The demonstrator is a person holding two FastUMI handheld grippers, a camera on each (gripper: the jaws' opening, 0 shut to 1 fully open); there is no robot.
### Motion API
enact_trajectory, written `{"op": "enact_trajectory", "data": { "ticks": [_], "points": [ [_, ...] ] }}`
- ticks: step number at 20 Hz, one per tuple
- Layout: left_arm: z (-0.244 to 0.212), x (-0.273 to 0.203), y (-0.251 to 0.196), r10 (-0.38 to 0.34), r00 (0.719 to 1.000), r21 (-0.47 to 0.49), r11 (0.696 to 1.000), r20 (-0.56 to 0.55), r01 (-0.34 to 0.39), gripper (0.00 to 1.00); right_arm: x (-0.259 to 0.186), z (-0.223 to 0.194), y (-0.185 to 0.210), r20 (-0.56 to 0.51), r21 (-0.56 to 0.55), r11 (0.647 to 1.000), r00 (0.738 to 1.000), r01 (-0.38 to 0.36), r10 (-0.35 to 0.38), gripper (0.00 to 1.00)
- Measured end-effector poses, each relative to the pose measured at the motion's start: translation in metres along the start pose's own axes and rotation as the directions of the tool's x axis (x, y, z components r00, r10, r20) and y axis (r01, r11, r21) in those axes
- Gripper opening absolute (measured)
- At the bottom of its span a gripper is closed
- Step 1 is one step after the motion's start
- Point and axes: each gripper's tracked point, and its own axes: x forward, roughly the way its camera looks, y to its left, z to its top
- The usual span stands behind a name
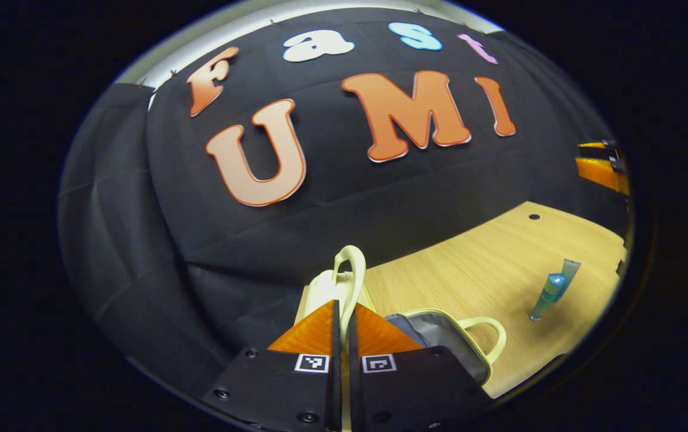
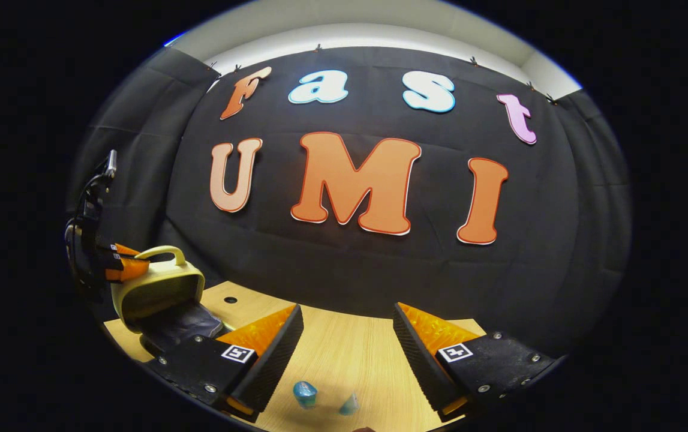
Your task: First open the suitcase, pack the skin care products into it, and then close the suitcase.
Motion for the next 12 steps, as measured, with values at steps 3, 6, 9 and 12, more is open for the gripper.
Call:
{"op": "enact_trajectory", "data": {
  "ticks": [3,6,9,12],
  "points": [
    [-0.008,0.009,0.041,0.031,0.999,-0.087,0.996,0.014,-0.03,0.0,0.002,0.004,0.015,-0.002,-0.004,1.0,1.0,0.009,-0.009,0.95],
    [-0.021,0.012,0.086,0.082,0.997,-0.117,0.99,0.009,-0.08,0.0,0.003,0.007,0.03,-0.006,-0.014,1.0,1.0,0.016,-0.016,0.95],
    [-0.041,0.017,0.127,0.125,0.992,-0.2,0.972,-0.015,-0.125,0.0,0.004,0.008,0.043,-0.019,-0.009,1.0,1.0,0.011,-0.011,0.95],
    [-0.079,0.023,0.164,0.161,0.985,-0.275,0.946,-0.069,-0.174,0.0,0.006,0.009,0.052,-0.035,-0.007,1.0,0.999,0.009,-0.009,0.95]
  ]
}}
